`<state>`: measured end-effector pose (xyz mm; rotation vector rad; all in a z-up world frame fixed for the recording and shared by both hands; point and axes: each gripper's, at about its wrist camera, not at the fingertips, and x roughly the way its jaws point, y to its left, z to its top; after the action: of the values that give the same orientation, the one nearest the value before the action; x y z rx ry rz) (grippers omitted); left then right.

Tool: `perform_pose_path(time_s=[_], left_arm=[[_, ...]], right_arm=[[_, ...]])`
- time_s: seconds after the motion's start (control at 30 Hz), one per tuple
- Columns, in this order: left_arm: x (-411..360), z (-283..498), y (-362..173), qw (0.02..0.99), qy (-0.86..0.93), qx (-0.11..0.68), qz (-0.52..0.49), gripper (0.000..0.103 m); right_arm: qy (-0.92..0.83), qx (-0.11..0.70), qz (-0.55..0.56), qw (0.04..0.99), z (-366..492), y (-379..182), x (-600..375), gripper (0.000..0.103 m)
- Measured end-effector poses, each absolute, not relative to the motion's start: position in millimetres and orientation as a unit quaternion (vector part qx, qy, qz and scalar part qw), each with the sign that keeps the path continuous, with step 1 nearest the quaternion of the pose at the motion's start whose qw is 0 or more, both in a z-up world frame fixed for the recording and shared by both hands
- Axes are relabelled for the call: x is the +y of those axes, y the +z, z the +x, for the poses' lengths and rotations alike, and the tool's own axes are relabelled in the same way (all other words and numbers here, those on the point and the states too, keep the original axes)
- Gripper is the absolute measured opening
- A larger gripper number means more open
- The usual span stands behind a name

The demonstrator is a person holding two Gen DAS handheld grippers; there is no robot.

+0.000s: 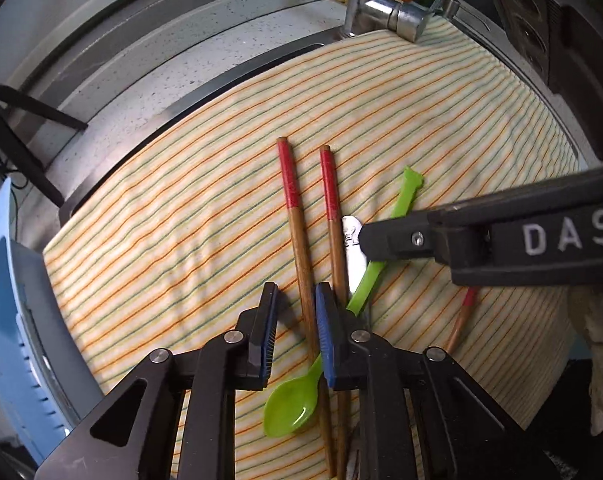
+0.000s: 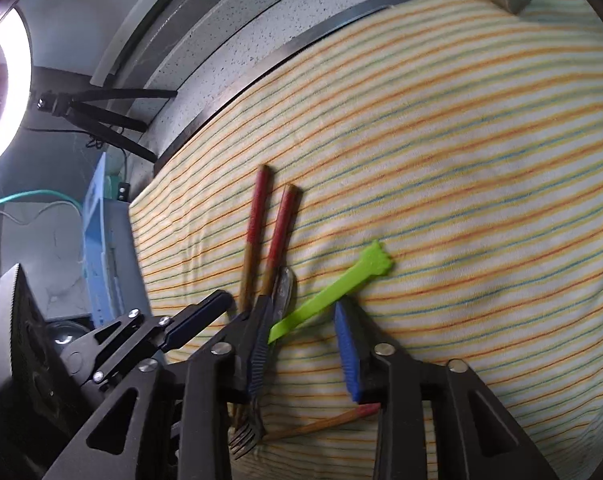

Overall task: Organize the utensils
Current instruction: 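Grasp a red-tipped chopstick with the left gripper while the right grasps the lime-green spoon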

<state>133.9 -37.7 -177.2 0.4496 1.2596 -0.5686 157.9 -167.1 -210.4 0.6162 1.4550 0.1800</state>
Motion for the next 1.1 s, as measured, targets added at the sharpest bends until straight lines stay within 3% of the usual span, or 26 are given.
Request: perform_pose_path(time_s=[0.33, 0.4, 1.03, 1.1], left_arm=[[-14, 139, -179, 0.753, -0.244, 0.576, 0.203, 0.015], [-10, 139, -178, 0.756, -0.240, 0.575, 0.201, 0.015], [17, 139, -178, 0.773, -0.202, 0.581, 0.156, 0.013], [22, 140, -179, 0.776, -0.191, 0.584, 0.141, 0.018]], right_arm=[[0.071, 0.666, 0.218, 0.709, 182, -208, -151, 0.021], [0.072, 0.667, 0.202, 0.714, 182, -205, -150, 0.013], [0.139, 0.642, 0.204, 0.726, 206, -207, -115, 0.007], [0.144, 0.645, 0.205, 0.722, 205, -210, -113, 0.008]])
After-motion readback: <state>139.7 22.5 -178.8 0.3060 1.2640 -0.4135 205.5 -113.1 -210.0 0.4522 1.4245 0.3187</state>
